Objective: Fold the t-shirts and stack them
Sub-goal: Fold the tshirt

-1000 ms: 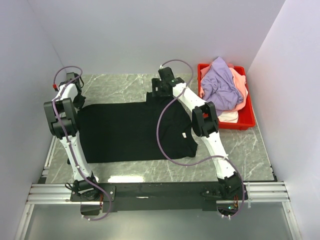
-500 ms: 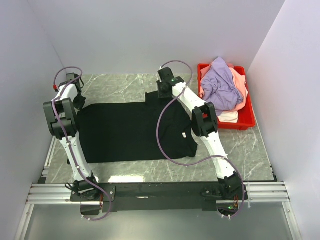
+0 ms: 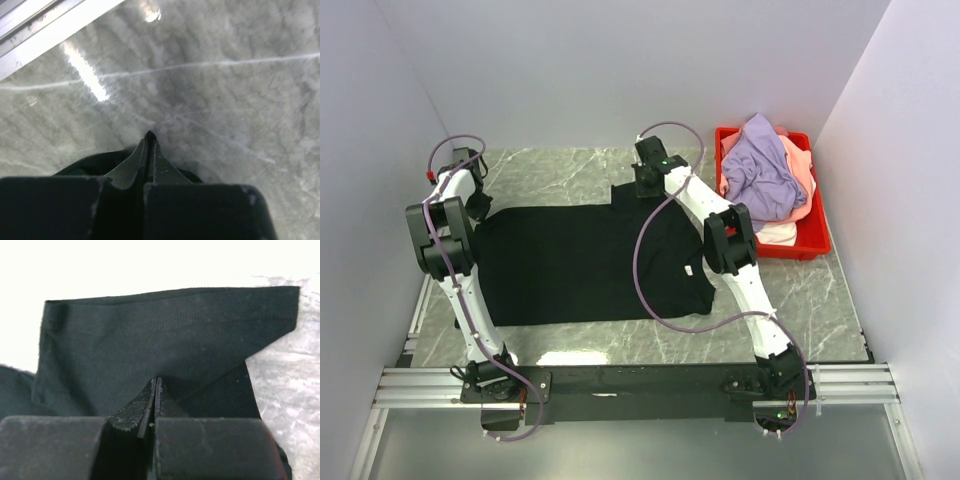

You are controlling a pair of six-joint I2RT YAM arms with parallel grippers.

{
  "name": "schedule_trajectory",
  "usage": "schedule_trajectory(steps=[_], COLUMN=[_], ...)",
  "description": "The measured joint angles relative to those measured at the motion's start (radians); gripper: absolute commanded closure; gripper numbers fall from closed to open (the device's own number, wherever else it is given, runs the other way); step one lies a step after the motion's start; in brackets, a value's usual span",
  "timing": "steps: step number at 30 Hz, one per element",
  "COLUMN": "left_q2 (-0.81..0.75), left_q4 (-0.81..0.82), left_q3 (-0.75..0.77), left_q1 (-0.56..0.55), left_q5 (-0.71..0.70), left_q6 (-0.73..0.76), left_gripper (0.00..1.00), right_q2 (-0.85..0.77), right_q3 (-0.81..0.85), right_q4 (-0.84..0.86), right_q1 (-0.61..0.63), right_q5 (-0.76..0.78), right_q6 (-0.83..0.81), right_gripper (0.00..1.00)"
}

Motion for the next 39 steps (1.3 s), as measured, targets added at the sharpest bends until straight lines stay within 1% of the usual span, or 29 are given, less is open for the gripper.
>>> schedule_trajectory(steps=[5, 6, 7, 10, 11, 13, 14, 17, 23, 32, 36, 37, 39], left_q2=[-0.045, -0.054, -0.059, -0.071, -0.072, -0.074, -0.074, -0.074, -0.074, -0.074, -0.074, -0.074, -0.074], left_q4=[0.002, 0.002, 0.002, 0.003, 0.004, 0.005, 0.005, 0.003, 0.003, 0.005, 0.005, 0.005, 0.005], left_q3=[-0.052, -0.06, -0.064, -0.069, -0.069, -0.069, -0.069, -0.069, -0.068, -0.067, -0.067, -0.067, -0.067], left_q1=[0.0, 0.0, 0.0, 0.0, 0.0, 0.0, 0.0, 0.0, 0.0, 0.0, 0.0, 0.0, 0.0], left_q5=[0.019, 0.023, 0.025, 0.029, 0.031, 0.033, 0.033, 0.037, 0.042, 0.058, 0.059, 0.059, 0.059], left_q6=[0.005, 0.005, 0.005, 0.005, 0.005, 0.005, 0.004, 0.004, 0.003, 0.003, 0.003, 0.003, 0.003], left_gripper=[0.99, 0.99, 0.99, 0.99, 0.99, 0.99, 0.99, 0.99, 0.99, 1.0, 0.99, 1.0, 0.99], right_q2=[-0.095, -0.113, -0.122, -0.131, -0.13, -0.13, -0.13, -0.125, -0.075, 0.014, 0.015, 0.015, 0.016], right_q3=[-0.117, -0.133, -0.135, -0.117, -0.107, -0.1, -0.099, -0.099, -0.057, -0.025, -0.016, -0.016, -0.016], right_q4=[0.066, 0.08, 0.09, 0.136, 0.142, 0.151, 0.157, 0.176, 0.183, 0.137, 0.121, 0.12, 0.116], right_q1=[0.0, -0.003, -0.004, -0.011, -0.016, -0.032, -0.044, -0.086, -0.145, -0.125, -0.124, -0.124, -0.124], right_q5=[0.032, 0.04, 0.042, 0.043, 0.042, 0.037, 0.029, -0.005, -0.055, -0.066, -0.061, -0.061, -0.065], right_q6=[-0.009, -0.004, 0.002, 0.034, 0.046, 0.076, 0.094, 0.151, 0.24, 0.342, 0.376, 0.383, 0.397], right_gripper=[1.0, 0.97, 0.89, 0.74, 0.65, 0.6, 0.56, 0.52, 0.5, 0.5, 0.5, 0.51, 0.57])
